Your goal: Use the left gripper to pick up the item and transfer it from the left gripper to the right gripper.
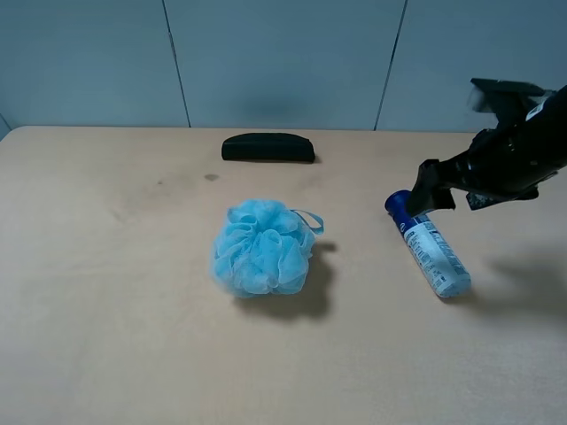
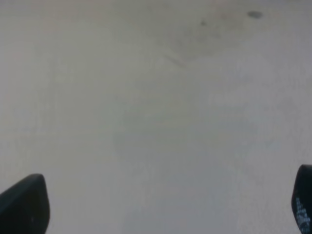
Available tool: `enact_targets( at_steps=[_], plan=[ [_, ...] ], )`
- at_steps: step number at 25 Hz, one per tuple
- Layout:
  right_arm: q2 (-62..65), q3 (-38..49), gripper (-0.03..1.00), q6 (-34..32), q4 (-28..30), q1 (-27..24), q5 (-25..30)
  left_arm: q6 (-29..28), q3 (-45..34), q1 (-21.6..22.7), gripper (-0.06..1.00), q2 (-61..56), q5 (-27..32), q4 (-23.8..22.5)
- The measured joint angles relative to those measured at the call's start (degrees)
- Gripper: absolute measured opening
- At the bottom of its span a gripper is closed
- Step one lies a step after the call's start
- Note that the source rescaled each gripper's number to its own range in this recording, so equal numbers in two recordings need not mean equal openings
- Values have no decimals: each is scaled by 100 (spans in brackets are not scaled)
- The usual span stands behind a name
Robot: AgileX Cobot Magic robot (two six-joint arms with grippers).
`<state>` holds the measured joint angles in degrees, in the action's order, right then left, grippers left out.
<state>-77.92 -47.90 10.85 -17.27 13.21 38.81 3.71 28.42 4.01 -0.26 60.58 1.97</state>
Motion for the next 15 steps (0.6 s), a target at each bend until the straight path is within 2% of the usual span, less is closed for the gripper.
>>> enact_targets(
  at_steps=[8, 12, 15],
  plan=[
    [1461, -18, 100, -5, 13, 0, 984, 0, 0, 0, 100, 0, 0, 0],
    [2085, -18, 100, -53, 244, 0, 1732, 0, 0, 0, 100, 0, 0, 0],
    [2532, -18, 100, -328, 496, 0, 2191, 0, 0, 0, 100, 0, 0, 0]
  ],
)
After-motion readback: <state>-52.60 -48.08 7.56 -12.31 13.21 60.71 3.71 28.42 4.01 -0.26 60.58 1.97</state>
